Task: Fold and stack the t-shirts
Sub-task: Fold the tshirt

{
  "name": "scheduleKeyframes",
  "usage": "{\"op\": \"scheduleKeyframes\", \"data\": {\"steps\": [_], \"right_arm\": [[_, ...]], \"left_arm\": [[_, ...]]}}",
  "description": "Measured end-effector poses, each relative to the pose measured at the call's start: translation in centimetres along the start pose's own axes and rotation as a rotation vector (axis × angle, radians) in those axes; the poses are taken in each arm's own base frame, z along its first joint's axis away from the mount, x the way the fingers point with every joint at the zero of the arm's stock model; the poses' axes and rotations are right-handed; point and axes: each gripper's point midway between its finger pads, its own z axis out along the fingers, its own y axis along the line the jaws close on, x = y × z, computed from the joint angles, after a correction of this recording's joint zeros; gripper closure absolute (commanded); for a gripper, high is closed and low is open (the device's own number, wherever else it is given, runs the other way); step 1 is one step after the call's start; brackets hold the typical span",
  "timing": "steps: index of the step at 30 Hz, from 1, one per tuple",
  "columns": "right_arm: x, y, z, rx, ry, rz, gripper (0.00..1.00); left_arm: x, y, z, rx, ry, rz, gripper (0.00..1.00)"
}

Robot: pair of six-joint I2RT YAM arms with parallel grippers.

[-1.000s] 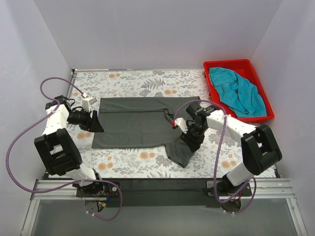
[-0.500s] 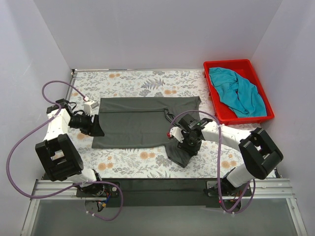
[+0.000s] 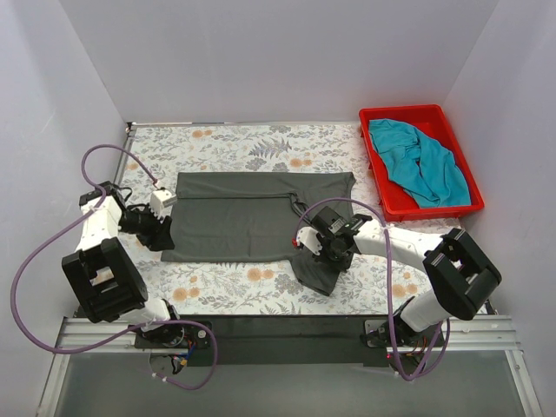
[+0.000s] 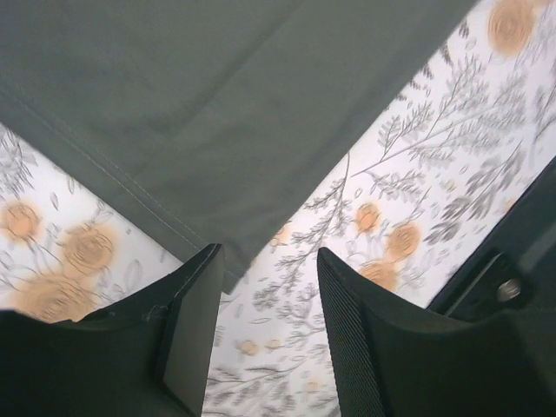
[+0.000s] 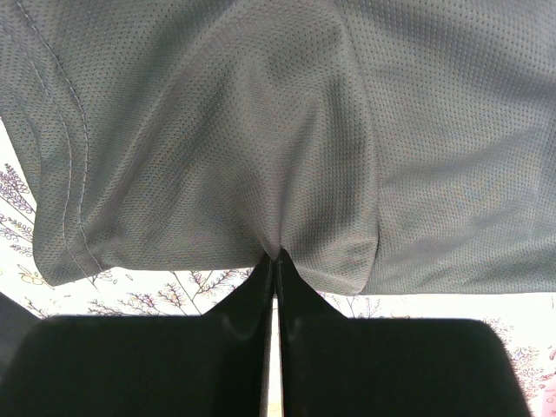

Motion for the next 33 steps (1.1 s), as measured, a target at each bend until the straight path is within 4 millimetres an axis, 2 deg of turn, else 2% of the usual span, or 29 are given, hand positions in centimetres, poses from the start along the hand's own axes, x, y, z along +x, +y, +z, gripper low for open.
{"op": "scheduleKeyframes", "data": {"steps": [9, 13, 24, 31, 32, 33], "right_arm": [[-0.2, 0.2, 0.0, -0.014, -0.011, 0.002, 0.99], [-0.2, 0.2, 0.0, -0.023, -0.016, 0.012, 0.99], [-0.4, 0.4, -0.1, -0.052, -0.033, 0.031, 0.99], [-0.1, 0.3, -0.2, -0.058, -0.029, 0.042, 0.99], [-0.1, 0.3, -0.2, -0.060, -0.029, 0.042, 0.99], [-0.1, 0.3, -0.2, -0.061, -0.029, 0.042, 0.99]], "left_arm": [[1.2, 0.8, 1.0, 0.095, 0.022, 0.410, 0.67], [2.4, 0.8, 1.9, 0.111, 0.042, 0.513, 0.71], [6.6, 0.5, 4.7, 0.137, 0.115, 0.628, 0.78], [6.9, 0.7, 5.0, 0.120, 0.113, 0.648, 0.78], [6.9, 0.7, 5.0, 0.119, 0.113, 0.648, 0.80], [6.9, 0.8, 5.0, 0.116, 0.113, 0.650, 0.88]]}}
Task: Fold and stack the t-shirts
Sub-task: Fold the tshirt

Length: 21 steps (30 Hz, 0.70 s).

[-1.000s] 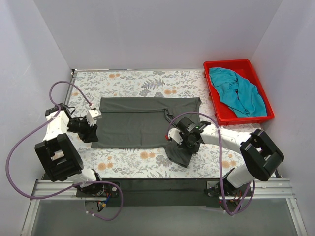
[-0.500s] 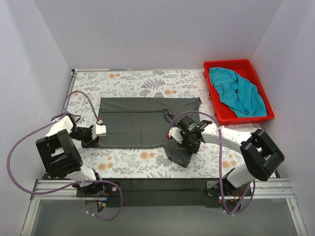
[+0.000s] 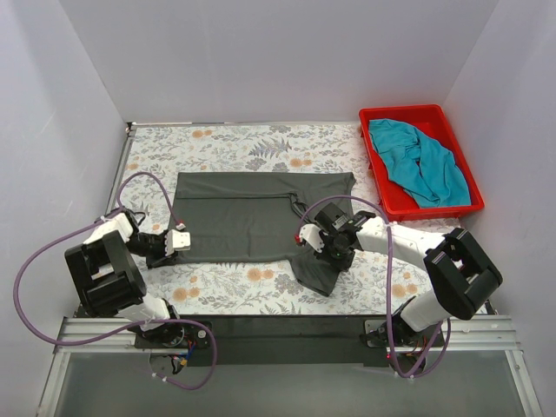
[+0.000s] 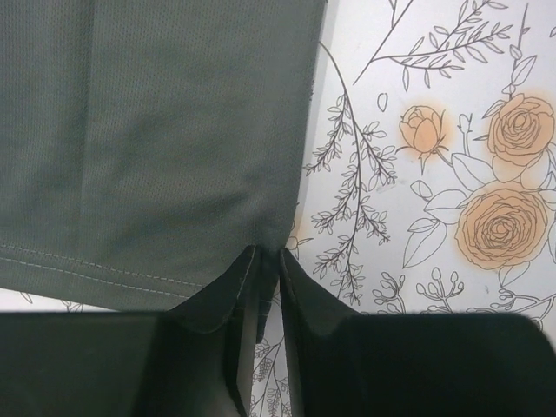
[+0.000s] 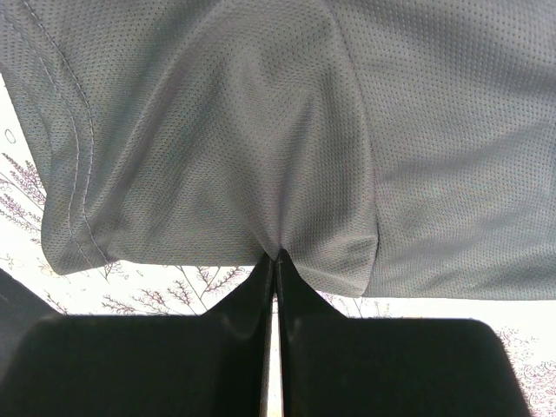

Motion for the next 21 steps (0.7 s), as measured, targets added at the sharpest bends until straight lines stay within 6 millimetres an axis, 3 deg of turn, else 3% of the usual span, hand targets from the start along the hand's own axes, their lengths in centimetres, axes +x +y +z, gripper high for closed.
{"op": "scheduleKeyframes", "data": {"steps": [3, 12, 21], "right_arm": [[0.0, -0.1, -0.1, -0.001, -0.004, 0.000, 0.99], [-1.7, -0.9, -3.3, 0.034, -0.106, -0.047, 0.99], [-3.7, -4.7, -6.2, 0.095, -0.177, -0.046, 0.99]], "left_arm": [[0.0, 0.4, 0.0, -0.016, 0.001, 0.013, 0.99], [-0.3, 0.9, -0.9, -0.015, 0.005, 0.009, 1.00], [-1.7, 5.1, -4.3, -0.107, 0.005, 0.025, 1.00]]}}
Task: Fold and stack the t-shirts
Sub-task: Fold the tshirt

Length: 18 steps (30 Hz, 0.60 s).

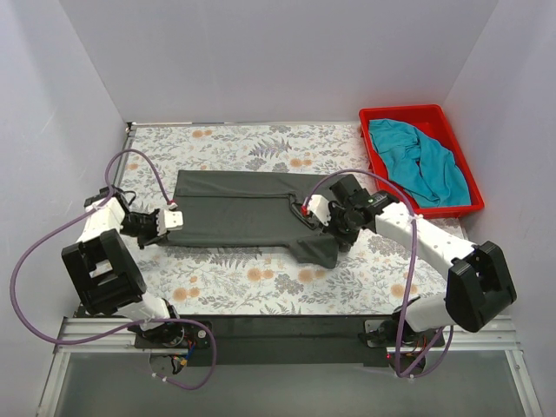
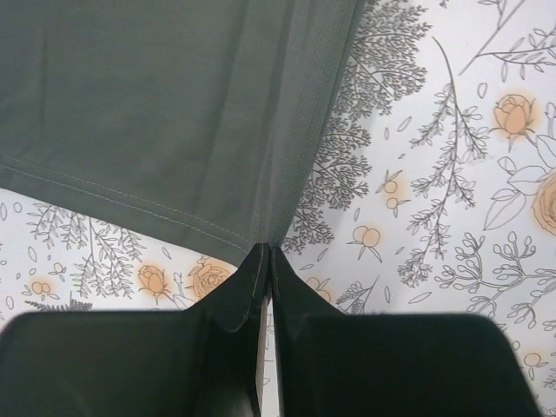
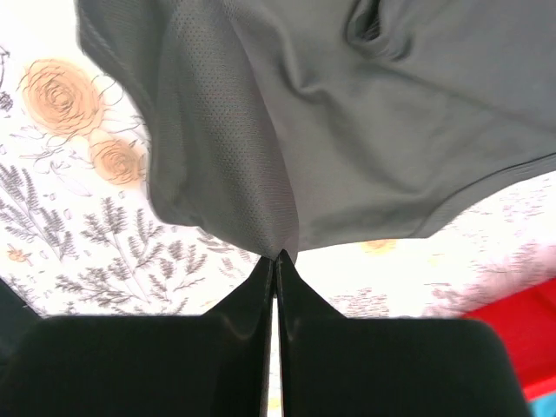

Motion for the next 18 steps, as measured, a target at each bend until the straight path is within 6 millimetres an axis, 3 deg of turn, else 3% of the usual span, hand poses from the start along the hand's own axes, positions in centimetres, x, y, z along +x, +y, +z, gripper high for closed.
{"op": "scheduleKeyframes", "data": {"steps": [9, 13, 18], "right_arm": [[-2.9, -3.7, -1.0, 0.045, -0.030, -0.054, 0.99], [-3.4, -5.4, -0.8, 0.059, -0.016, -0.077, 0.99], [-3.9, -7.1, -0.2, 0.068, 0.003, -0.108, 0.99]], "left_arm": [[-0.4, 3.5, -0.1, -0.040, -0.062, -0.052, 1.00], [-0.9, 6.1, -0.4, -0.080, -0.082, -0.046, 1.00], [-1.7, 7.8, 0.3, -0.090, -0.100, -0.031, 1.00]]}}
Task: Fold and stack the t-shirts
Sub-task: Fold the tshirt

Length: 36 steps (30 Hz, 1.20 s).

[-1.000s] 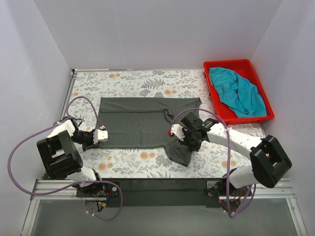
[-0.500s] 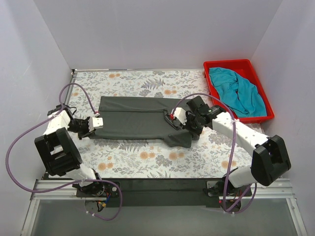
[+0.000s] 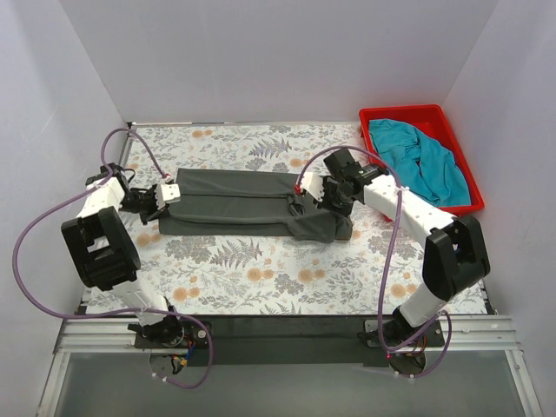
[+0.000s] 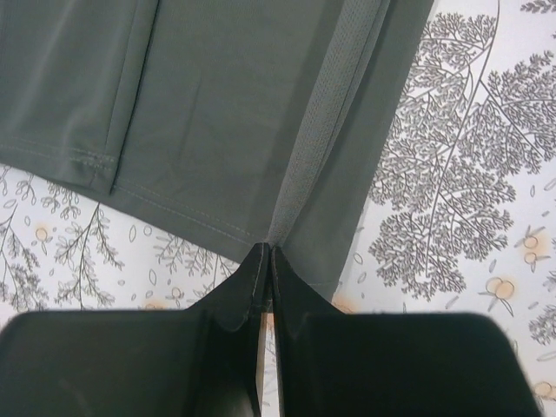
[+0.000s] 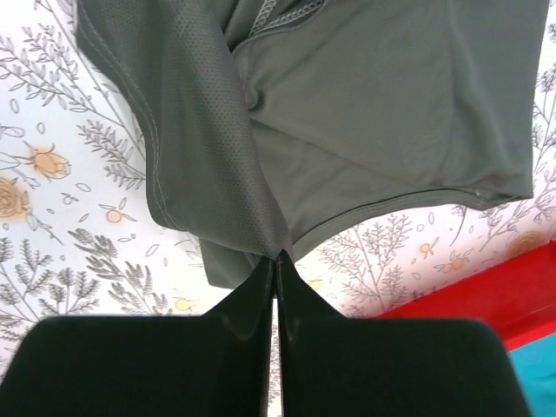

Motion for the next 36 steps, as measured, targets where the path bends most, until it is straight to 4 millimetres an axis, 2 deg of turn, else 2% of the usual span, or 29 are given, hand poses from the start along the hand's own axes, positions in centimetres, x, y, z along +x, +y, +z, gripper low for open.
{"op": "scheduleKeyframes", "data": {"steps": [8, 15, 23, 36], "right_arm": [[-0.6, -2.5, 1.2, 0.001, 0.020, -0.040, 0.99], [-0.3, -3.6, 2.4, -0.010, 0.045, -0.061, 0.99], [-0.6, -5.1, 3.4, -0.005, 0.056, -0.081, 0.99], [0.1, -5.5, 4.8, -0.023, 0.086, -0.079, 0.99]], "left_arm": [[0.2, 1.0, 2.2, 0.029, -0.006, -0.005, 1.00], [0.6, 2.6, 2.5, 0.006, -0.001, 0.001, 1.00], [0.5, 3.0, 2.6, -0.002, -0.001, 0.003, 1.00], [1.4, 3.6, 4.2, 0.006, 0.003, -0.011, 1.00]]}}
